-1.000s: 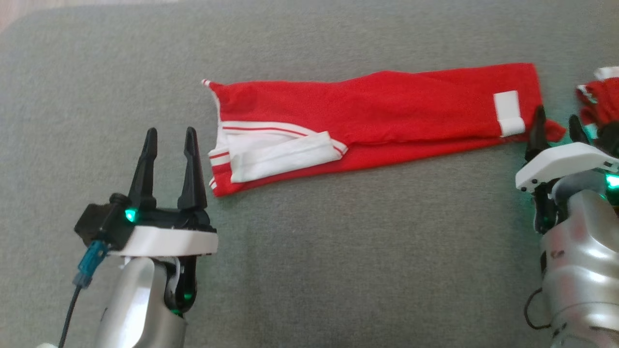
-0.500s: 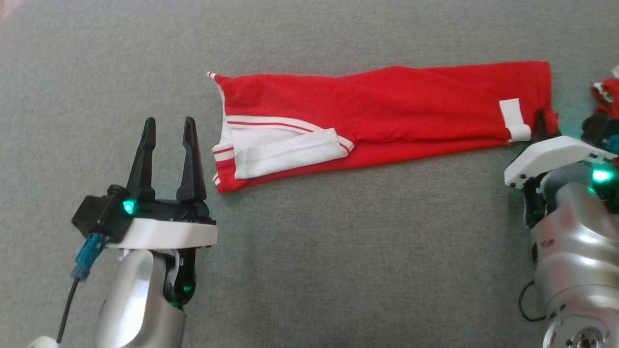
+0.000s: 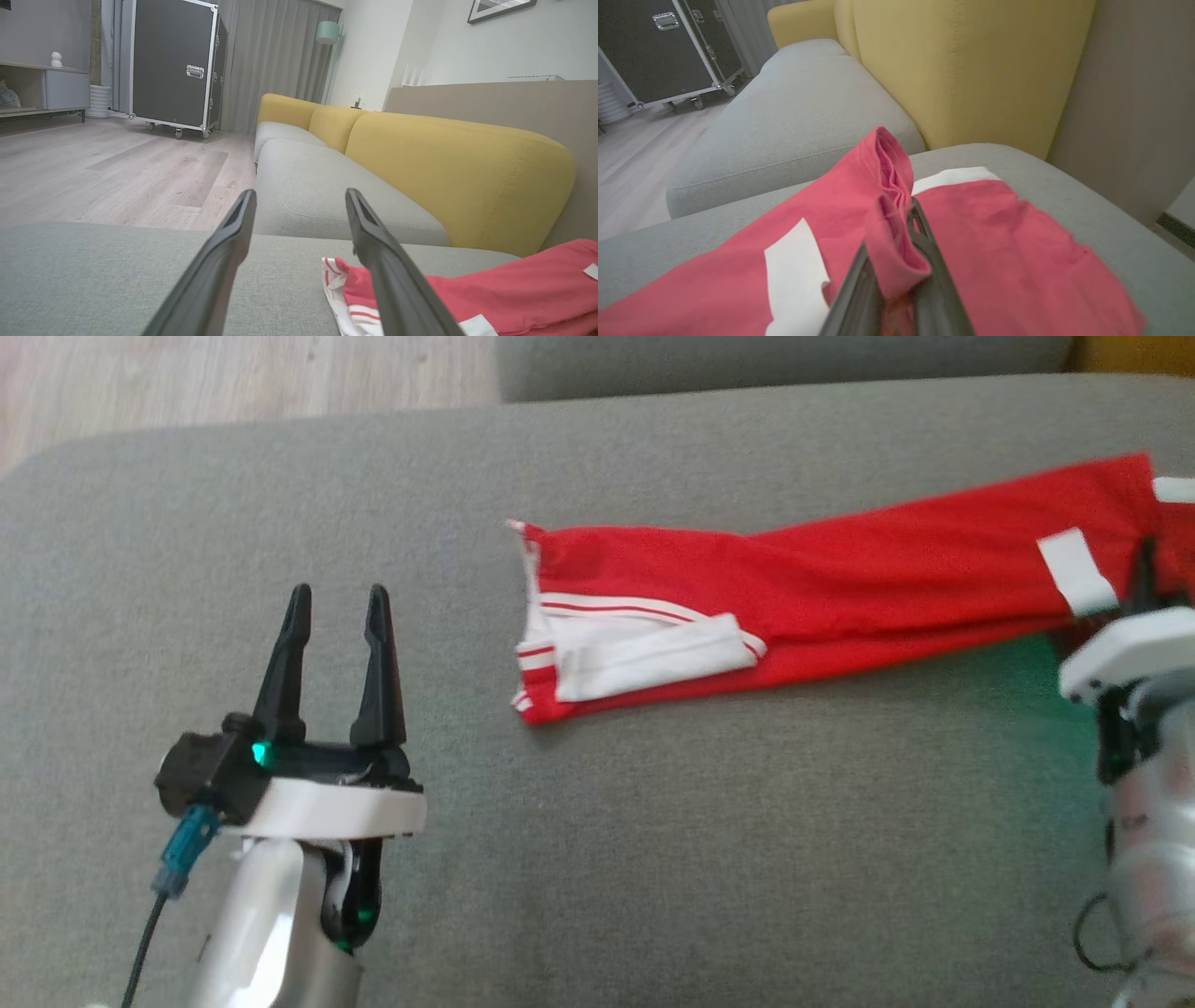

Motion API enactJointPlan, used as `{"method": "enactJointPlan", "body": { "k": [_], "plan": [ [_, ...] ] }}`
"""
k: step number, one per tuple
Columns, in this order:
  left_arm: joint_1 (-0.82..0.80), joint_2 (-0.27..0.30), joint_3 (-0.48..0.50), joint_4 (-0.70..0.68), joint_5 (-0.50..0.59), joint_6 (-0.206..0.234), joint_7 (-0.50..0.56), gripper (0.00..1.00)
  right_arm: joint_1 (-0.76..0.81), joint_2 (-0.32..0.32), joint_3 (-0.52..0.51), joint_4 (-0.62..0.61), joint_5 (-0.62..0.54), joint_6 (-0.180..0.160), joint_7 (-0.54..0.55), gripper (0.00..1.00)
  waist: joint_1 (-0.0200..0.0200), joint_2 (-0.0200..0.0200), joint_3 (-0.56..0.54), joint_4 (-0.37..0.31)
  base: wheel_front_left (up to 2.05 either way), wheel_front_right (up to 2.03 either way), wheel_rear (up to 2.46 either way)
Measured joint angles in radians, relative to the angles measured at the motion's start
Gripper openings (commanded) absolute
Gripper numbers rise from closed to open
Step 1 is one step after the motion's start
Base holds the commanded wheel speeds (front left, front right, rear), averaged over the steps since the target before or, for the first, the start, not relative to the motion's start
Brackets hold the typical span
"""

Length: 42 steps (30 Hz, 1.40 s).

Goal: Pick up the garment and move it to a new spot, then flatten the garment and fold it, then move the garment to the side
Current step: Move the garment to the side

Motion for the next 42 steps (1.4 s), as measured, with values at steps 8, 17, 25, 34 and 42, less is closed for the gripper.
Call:
{"method": "enactJointPlan", "body": {
  "k": [8, 17, 25, 34, 42],
  "plan": [
    [0.027, 0.0, 0.004, -0.012, 0.0, 0.0, 0.0, 1.0, 0.042, 0.003, 0.057, -0.022, 0.051, 0.0, 0.0, 0.0, 0.0, 0.0, -0.058, -0.012, 0.0, 0.0, 0.0],
    [0.097, 0.0, 0.023, -0.015, 0.0, 0.0, 0.0, 1.0, 0.059, 0.085, 0.312, -0.066, 0.193, 0.0, -0.001, 0.0, 0.0, 0.0, -0.141, 0.033, 0.0, 0.0, 0.0],
    [0.108, 0.001, 0.024, -0.014, 0.01, 0.0, 0.0, 1.0, 0.109, 0.087, 0.788, -0.155, 0.579, 0.0, 0.028, 0.0, 0.0001, 0.0, -0.177, 0.112, 0.0, 0.0, 0.0],
    [0.101, 0.001, 0.002, -0.009, 0.01, 0.0, 0.0, 1.0, 0.104, 0.086, 1.012, -0.087, 0.744, 0.0, 0.031, 0.0, 0.0002, 0.0, -0.139, 0.182, 0.0, 0.0, 0.0],
    [0.069, 0.001, -0.014, -0.008, -0.002, 0.0, 0.0, 1.0, 0.049, 0.086, 1.108, 0.008, 0.841, 0.0, 0.012, 0.0, 0.0002, 0.0, -0.079, 0.232, 0.0, 0.0, 0.0]
  ]
}}
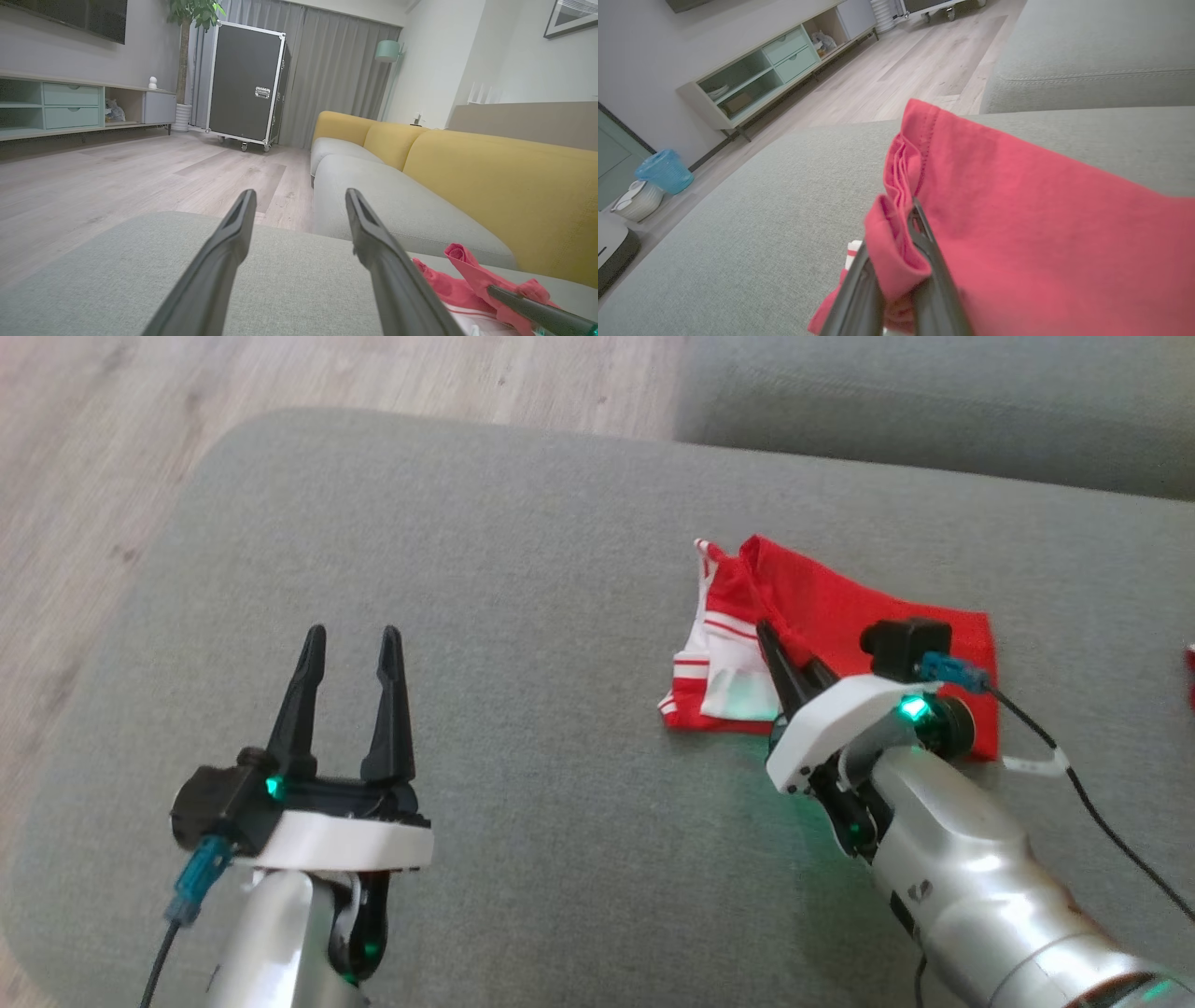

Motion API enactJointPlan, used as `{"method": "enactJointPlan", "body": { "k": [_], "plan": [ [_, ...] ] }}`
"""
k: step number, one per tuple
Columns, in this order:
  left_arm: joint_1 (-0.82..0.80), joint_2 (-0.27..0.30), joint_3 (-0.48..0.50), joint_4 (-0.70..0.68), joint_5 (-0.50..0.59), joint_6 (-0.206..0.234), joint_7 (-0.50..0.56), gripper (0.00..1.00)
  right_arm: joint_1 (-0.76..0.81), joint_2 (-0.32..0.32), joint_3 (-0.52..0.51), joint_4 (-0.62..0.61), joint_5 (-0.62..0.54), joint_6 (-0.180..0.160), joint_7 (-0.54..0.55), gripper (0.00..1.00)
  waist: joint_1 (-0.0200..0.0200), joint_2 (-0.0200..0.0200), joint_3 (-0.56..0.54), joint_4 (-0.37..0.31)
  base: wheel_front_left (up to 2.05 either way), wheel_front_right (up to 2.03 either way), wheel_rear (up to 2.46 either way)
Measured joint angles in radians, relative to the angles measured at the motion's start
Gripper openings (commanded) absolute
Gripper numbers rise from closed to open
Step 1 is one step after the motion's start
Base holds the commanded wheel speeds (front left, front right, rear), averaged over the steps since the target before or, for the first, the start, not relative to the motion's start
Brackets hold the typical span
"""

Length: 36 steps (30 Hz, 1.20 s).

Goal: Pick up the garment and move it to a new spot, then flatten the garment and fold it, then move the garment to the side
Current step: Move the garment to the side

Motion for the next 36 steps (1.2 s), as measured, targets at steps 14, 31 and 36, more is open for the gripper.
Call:
{"method": "enactJointPlan", "body": {
  "k": [14, 31, 36],
  "plan": [
    [-0.008, 0.0, -0.009, 0.023, -0.008, 0.0, 0.0, 1.0, -0.053, 0.002, 0.161, -0.02, 0.139, 0.0, -0.018, 1.0, 0.0, 0.0, 0.009, 0.005, 0.0, 0.0, 0.0],
    [-0.002, 0.0, 0.044, -0.011, -0.008, 0.0, 0.0, 1.0, 0.047, -0.029, -0.484, -0.225, -0.435, 0.0, -0.021, 1.0, -0.0001, 0.0, -0.027, -0.165, 0.0, 0.0, 0.0],
    [-0.002, 0.0, 0.049, -0.011, -0.019, 0.0, 0.0, 1.0, 0.195, -0.025, -0.625, -0.354, -0.587, 0.0, -0.021, 1.0, -0.0001, 0.0, -0.032, -0.211, 0.0, 0.0, 0.0]
  ]
}}
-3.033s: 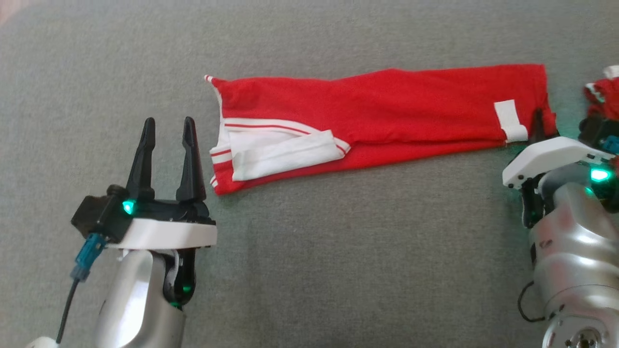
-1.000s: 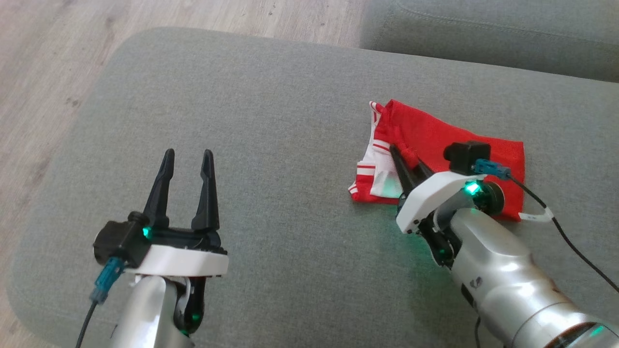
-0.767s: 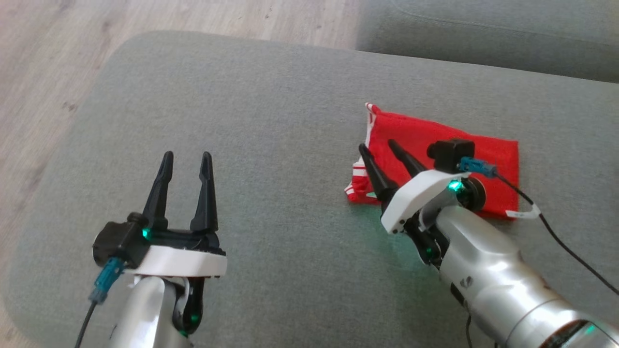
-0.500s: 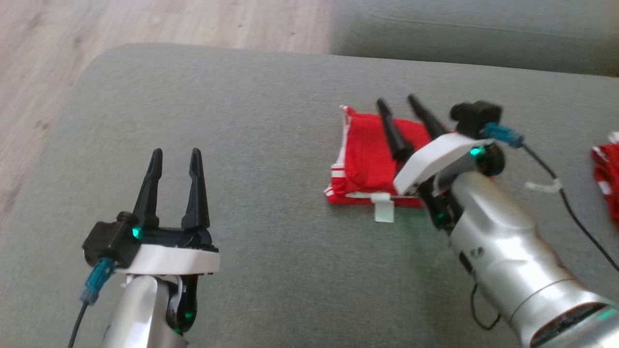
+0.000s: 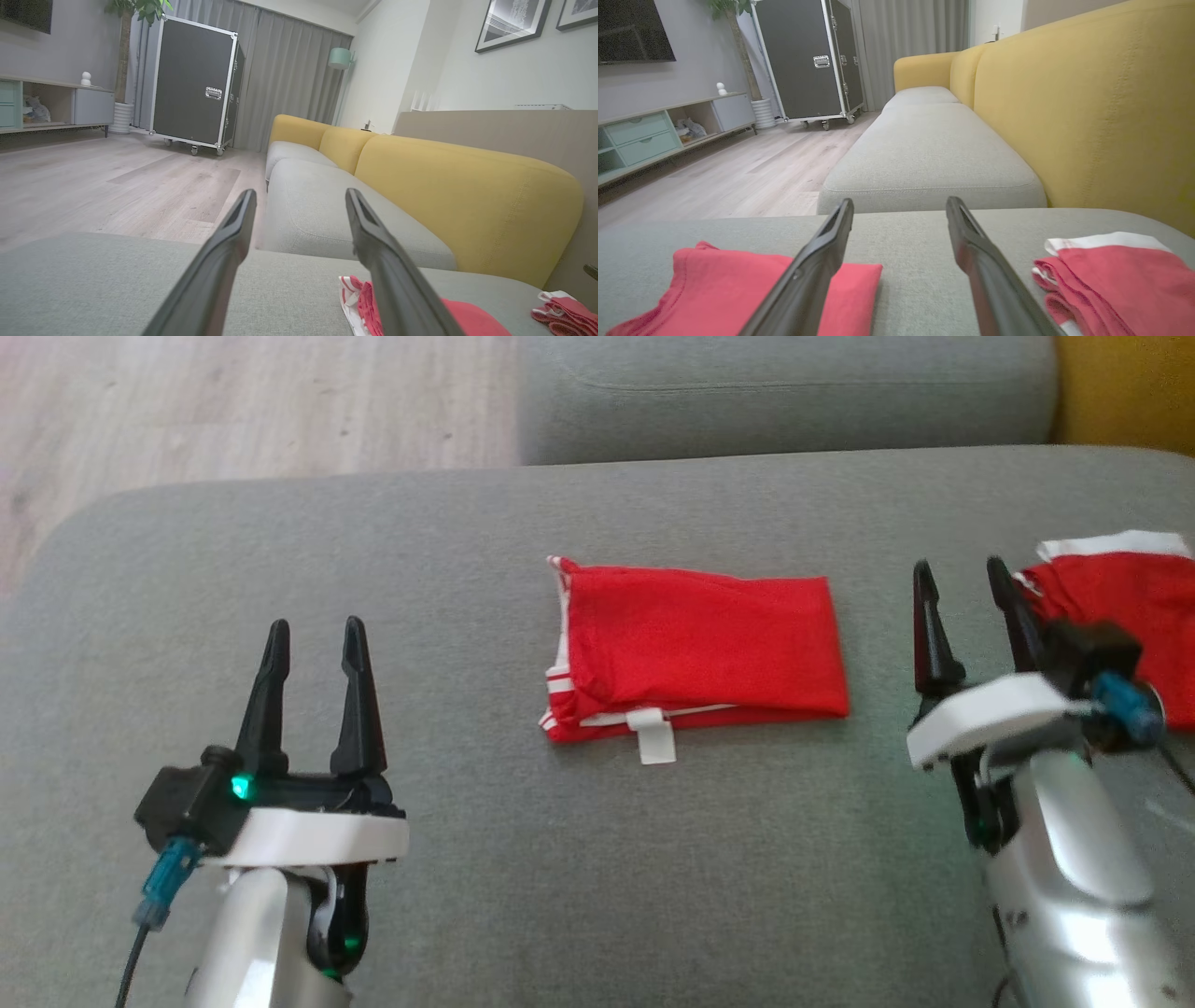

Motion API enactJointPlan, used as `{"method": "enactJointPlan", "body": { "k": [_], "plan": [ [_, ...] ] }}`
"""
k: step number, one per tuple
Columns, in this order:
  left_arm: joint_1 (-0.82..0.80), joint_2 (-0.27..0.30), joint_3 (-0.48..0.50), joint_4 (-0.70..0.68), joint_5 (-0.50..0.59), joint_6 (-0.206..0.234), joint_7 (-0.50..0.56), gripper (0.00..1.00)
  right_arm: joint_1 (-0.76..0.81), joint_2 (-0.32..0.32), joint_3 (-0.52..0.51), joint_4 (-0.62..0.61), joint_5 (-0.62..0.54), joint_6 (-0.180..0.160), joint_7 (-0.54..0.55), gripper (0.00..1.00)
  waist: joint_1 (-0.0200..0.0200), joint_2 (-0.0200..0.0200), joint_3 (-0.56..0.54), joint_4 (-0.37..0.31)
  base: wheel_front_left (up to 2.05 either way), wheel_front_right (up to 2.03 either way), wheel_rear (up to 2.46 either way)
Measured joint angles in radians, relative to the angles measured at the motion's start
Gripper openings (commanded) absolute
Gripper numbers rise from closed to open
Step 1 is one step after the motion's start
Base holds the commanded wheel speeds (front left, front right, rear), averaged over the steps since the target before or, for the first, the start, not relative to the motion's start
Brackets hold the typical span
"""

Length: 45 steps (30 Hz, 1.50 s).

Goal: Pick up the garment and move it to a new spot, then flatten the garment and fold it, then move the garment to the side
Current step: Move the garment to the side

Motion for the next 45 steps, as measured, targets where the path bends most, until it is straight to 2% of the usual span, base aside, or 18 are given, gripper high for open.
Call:
{"method": "enactJointPlan", "body": {
  "k": [4, 8, 13, 21, 27, 33, 36, 45],
  "plan": [
    [0.009, 0.0, 0.002, -0.001, -0.002, 0.0, 0.0, 1.0, 0.076, 0.022, -0.052, -0.083, -0.069, 0.0, 0.0, 1.0, 0.0, 0.0, -0.003, -0.03, 0.0, 0.0, 0.0],
    [0.035, 0.0, 0.005, 0.001, -0.031, 0.0, 0.0, 1.0, 0.149, 0.028, -0.067, -0.137, -0.068, 0.0, 0.0, 1.0, 0.0, 0.0, -0.01, -0.057, 0.0, 0.0, 0.0],
    [0.045, 0.0, 0.006, 0.007, -0.031, 0.0, 0.0, 1.0, 0.223, 0.032, -0.054, -0.158, -0.024, 0.0, 0.0, 1.0, -0.0001, 0.0, -0.014, -0.079, 0.0, 0.0, 0.0],
    [0.046, 0.0, -0.003, 0.007, -0.031, 0.0, 0.0, 1.0, 0.22, 0.035, -0.034, -0.163, -0.026, 0.0, 0.0, 1.0, 0.0, 0.0, -0.006, -0.073, 0.0, 0.0, 0.0],
    [0.043, 0.0, -0.029, 0.007, -0.035, 0.0, 0.0, 1.0, 0.153, 0.035, -0.026, -0.076, -0.034, 0.0, 0.001, 1.0, 0.0, 0.0, 0.02, -0.043, 0.0, 0.0, 0.0],
    [0.019, 0.0, -0.059, 0.016, -0.045, 0.0, 0.0, 1.0, 0.054, 0.035, 0.012, 0.046, -0.03, 0.0, 0.064, 1.0, 0.0001, 0.0, 0.059, -0.002, 0.0, 0.0, 0.0],
    [0.007, 0.0, -0.067, 0.018, -0.045, 0.0, 0.0, 1.0, 0.028, 0.034, 0.024, 0.088, 0.009, 0.0, 0.086, 1.0, 0.0001, 0.0, 0.072, 0.014, 0.0, 0.0, 0.0],
    [-0.021, 0.0, -0.095, 0.023, -0.052, 0.0, 0.0, 1.0, -0.122, 0.033, 0.049, 0.341, 0.08, 0.0, 0.149, 1.0, 0.0001, 0.0, 0.124, 0.082, 0.0, 0.0, 0.0]
  ]
}}
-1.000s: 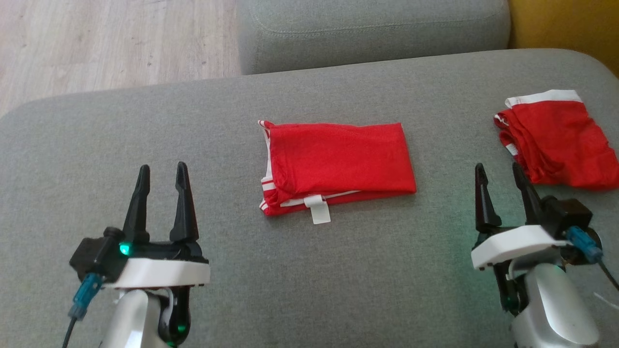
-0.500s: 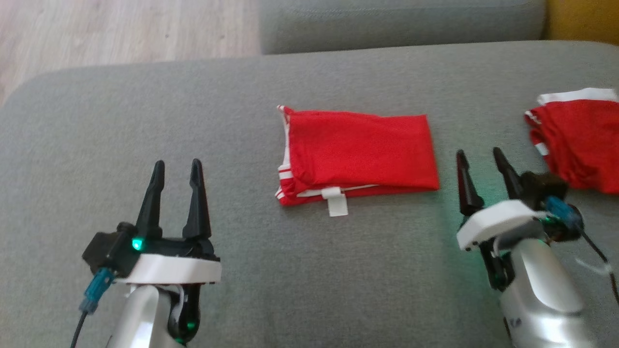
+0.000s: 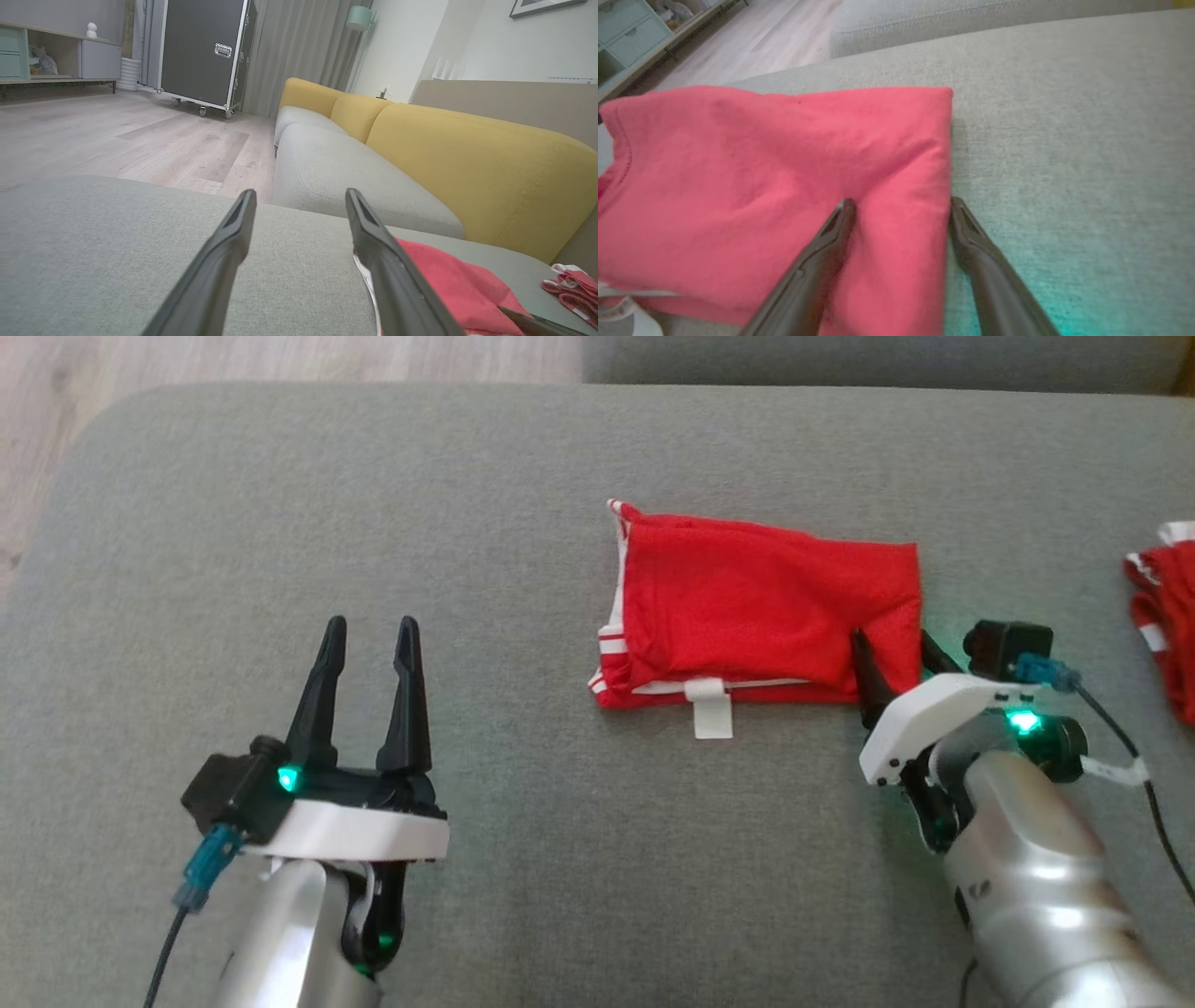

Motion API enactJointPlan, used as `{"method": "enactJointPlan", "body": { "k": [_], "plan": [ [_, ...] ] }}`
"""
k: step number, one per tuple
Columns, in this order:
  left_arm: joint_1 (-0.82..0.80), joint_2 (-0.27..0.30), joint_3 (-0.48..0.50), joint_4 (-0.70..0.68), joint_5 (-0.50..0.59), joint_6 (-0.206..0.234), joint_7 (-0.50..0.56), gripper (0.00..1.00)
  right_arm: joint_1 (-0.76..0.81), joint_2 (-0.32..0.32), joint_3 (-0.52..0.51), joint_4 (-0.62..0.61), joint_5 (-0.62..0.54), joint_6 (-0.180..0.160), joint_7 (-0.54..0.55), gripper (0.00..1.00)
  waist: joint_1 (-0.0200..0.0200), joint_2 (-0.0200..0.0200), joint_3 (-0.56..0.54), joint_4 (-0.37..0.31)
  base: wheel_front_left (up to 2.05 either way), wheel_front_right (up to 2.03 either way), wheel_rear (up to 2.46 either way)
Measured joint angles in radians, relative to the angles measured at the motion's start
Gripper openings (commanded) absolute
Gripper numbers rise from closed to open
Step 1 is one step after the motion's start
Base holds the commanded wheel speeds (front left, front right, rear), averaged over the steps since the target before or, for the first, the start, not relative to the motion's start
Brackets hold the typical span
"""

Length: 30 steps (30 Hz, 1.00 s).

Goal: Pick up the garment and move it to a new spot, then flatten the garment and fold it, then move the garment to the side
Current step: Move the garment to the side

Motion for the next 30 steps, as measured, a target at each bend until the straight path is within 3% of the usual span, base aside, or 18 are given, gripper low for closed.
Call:
{"method": "enactJointPlan", "body": {
  "k": [3, 4, 5, 6, 12, 21, 25, 30],
  "plan": [
    [-0.01, 0.0, 0.0, 0.001, -0.005, 0.0, 0.0, 1.0, -0.046, -0.005, 0.01, 0.063, -0.008, 0.0, 0.006, 1.0, 0.0, 0.0, 0.009, 0.014, 0.0, 0.0, 0.0],
    [-0.012, 0.0, 0.0, 0.001, -0.008, 0.0, 0.0, 1.0, -0.06, -0.008, 0.017, 0.08, -0.01, 0.0, 0.006, 0.91, 0.0, 0.0, 0.01, 0.018, 0.0, 0.0, 0.0],
    [-0.012, 0.0, 0.0, 0.001, -0.008, 0.0, 0.0, 1.0, -0.07, -0.009, 0.023, 0.093, -0.01, 0.0, 0.006, 0.34, 0.0, 0.0, 0.011, 0.02, 0.0, 0.0, 0.0],
    [-0.012, 0.0, 0.0, 0.002, -0.008, 0.0, 0.0, 1.0, -0.077, -0.011, 0.031, 0.104, -0.013, 0.0, -0.004, 0.0, 0.0, 0.0, 0.01, 0.021, 0.0, 0.0, 0.0],
    [-0.011, 0.0, 0.014, 0.004, -0.01, 0.0, 0.0, 1.0, -0.084, -0.009, 0.049, 0.157, -0.161, 0.0, -0.106, 0.0, -0.0001, 0.0, -0.026, -0.003, 0.0, 0.0, 0.0],
    [0.016, 0.0, 0.014, -0.009, -0.036, 0.009, 0.0, 1.0, -0.093, -0.062, 0.098, 0.099, -0.283, 0.0, -0.137, 0.0, -0.0002, 0.0, -0.083, -0.074, 0.0, 0.0, 0.0],
    [0.027, 0.0, 0.015, -0.016, -0.034, 0.009, 0.0, 1.0, -0.112, -0.115, 0.18, 0.067, -0.29, 0.0, -0.137, 0.0, -0.0002, 0.0, -0.092, -0.116, 0.0, 0.0, 0.0],
    [0.026, 0.0, 0.018, -0.029, -0.034, 0.01, 0.0, 1.0, -0.157, -0.233, 0.26, 0.02, -0.273, 0.0, -0.112, 0.0, -0.0001, 0.0, -0.082, -0.161, 0.0, 0.0, 0.0]
  ]
}}
